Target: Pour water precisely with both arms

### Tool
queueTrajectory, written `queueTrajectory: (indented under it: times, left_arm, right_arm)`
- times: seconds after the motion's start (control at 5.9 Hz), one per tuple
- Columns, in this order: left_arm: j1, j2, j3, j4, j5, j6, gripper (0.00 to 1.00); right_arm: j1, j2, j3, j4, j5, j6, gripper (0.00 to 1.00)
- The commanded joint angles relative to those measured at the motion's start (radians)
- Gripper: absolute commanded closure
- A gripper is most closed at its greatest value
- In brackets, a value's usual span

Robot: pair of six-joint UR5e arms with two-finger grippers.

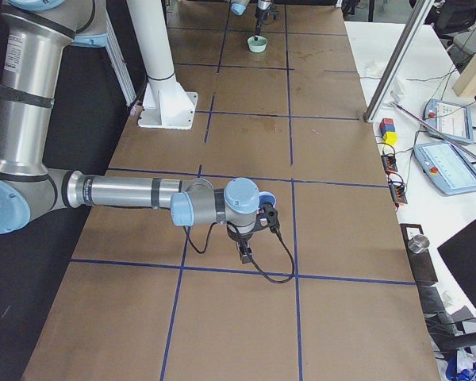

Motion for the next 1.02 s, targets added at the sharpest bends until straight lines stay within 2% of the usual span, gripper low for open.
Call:
queueTrajectory:
  times: [0.0,0.17,0.34,0.51,0.68,0.85]
  left_arm:
    - [0.003,0.010,0.034,-0.086,0.001,0.002,0.96]
    - [0.003,0.015,0.040,-0.109,-0.001,-0.006,1.00]
    - [0.001,0.015,0.024,-0.109,-0.004,-0.009,1.00]
    - [0.001,0.010,-0.022,-0.103,-0.051,-0.020,1.00]
    - [0.003,-0.002,-0.086,-0.099,-0.077,-0.125,1.00]
    - [0.004,-0.019,-0.120,-0.097,-0.077,-0.167,1.00]
  right_arm:
    - [0.000,-0.001,0.005,0.012,0.001,0.001,0.00]
    - [0.000,-0.001,0.010,0.013,0.001,-0.001,0.00]
    - [0.002,-0.007,0.025,0.012,0.003,-0.001,0.00]
    - [0.002,-0.007,0.030,0.012,0.003,-0.001,0.00]
    - [0.002,-0.007,0.031,0.012,0.003,0.001,0.00]
    - [0.002,-0.007,0.031,0.012,0.003,0.001,0.00]
